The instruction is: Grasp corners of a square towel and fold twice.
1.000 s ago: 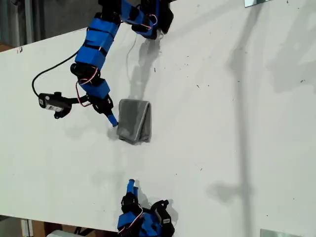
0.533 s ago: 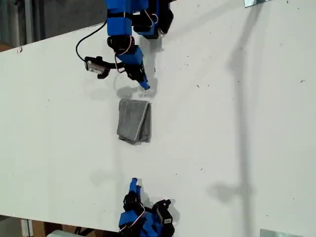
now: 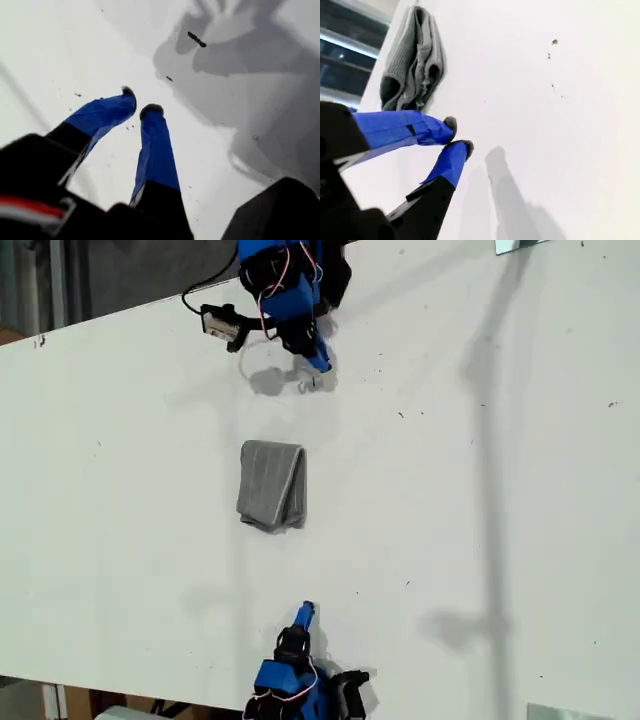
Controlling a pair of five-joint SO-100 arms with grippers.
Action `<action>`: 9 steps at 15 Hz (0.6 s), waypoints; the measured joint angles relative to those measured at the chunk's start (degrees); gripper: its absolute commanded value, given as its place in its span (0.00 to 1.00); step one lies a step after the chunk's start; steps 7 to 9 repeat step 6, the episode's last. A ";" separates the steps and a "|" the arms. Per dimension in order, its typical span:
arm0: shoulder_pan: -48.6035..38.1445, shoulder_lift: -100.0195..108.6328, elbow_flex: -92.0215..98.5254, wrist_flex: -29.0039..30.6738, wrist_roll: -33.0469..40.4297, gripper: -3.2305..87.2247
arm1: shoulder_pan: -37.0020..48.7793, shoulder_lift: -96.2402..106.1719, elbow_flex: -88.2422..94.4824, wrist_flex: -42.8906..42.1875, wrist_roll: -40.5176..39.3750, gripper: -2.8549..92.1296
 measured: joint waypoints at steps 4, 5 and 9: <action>0.35 0.00 0.00 0.44 7.29 0.09 | 0.35 3.43 0.00 1.93 -1.49 0.12; 0.26 0.09 0.00 0.44 7.29 0.09 | 0.53 3.43 0.00 1.93 -1.85 0.12; 0.26 0.09 0.00 0.44 7.29 0.09 | 0.62 3.43 0.00 1.93 -1.93 0.12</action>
